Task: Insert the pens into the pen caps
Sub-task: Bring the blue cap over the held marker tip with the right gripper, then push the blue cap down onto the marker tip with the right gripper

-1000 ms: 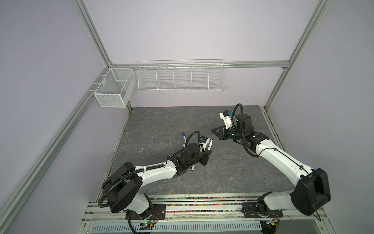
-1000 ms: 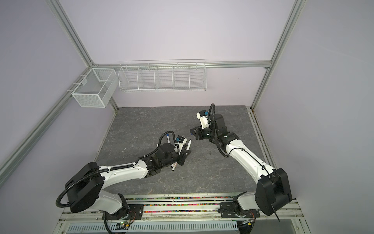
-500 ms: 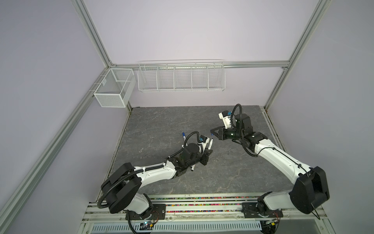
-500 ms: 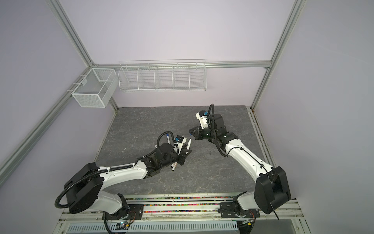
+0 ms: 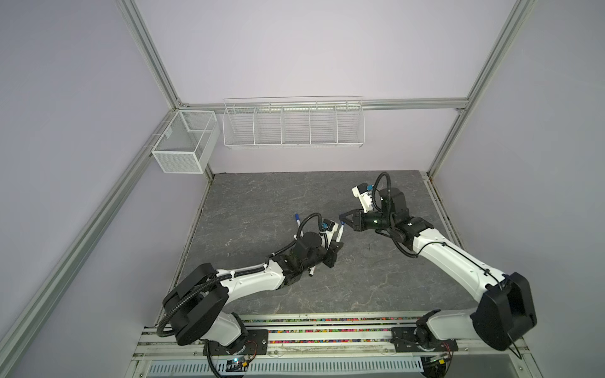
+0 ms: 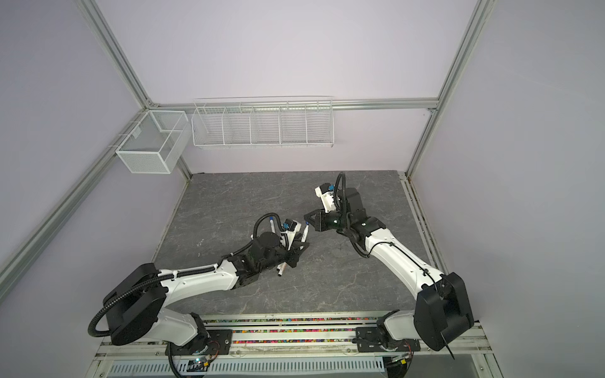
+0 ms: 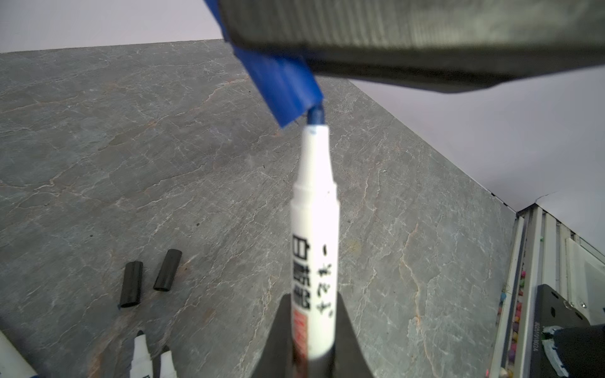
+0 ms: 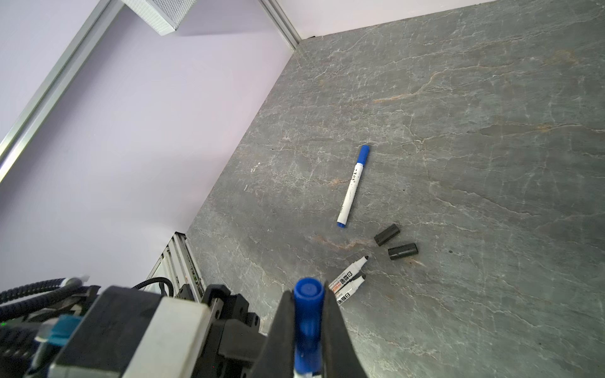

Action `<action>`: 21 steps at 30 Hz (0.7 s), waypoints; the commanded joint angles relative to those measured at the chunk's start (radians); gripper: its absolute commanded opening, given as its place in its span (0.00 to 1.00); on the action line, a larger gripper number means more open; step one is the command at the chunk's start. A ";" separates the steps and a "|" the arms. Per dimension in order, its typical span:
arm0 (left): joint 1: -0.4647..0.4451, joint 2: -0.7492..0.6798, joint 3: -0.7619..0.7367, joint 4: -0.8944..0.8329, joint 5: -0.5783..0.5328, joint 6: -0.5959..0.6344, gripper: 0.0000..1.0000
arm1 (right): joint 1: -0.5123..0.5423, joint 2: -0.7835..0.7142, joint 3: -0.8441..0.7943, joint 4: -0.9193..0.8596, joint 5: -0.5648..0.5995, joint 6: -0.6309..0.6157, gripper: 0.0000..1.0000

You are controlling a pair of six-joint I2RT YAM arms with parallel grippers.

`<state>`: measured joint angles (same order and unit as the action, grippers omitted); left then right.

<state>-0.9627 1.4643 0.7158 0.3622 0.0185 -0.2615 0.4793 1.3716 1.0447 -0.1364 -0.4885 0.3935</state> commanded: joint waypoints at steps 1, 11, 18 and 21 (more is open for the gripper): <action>-0.004 -0.022 -0.016 0.040 -0.022 -0.012 0.00 | 0.006 -0.034 -0.017 0.009 -0.018 0.003 0.07; 0.001 -0.036 -0.023 0.090 -0.037 -0.017 0.00 | 0.011 -0.026 -0.009 -0.002 -0.021 -0.007 0.07; 0.005 -0.043 0.016 0.102 -0.018 0.006 0.00 | 0.020 -0.007 -0.007 0.009 -0.022 -0.007 0.07; 0.019 -0.036 0.040 0.125 0.002 -0.006 0.00 | 0.030 0.001 -0.001 0.014 -0.022 -0.007 0.07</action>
<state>-0.9562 1.4498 0.7029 0.4129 0.0032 -0.2699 0.4980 1.3613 1.0431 -0.1211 -0.4946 0.3923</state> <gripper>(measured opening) 0.117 0.121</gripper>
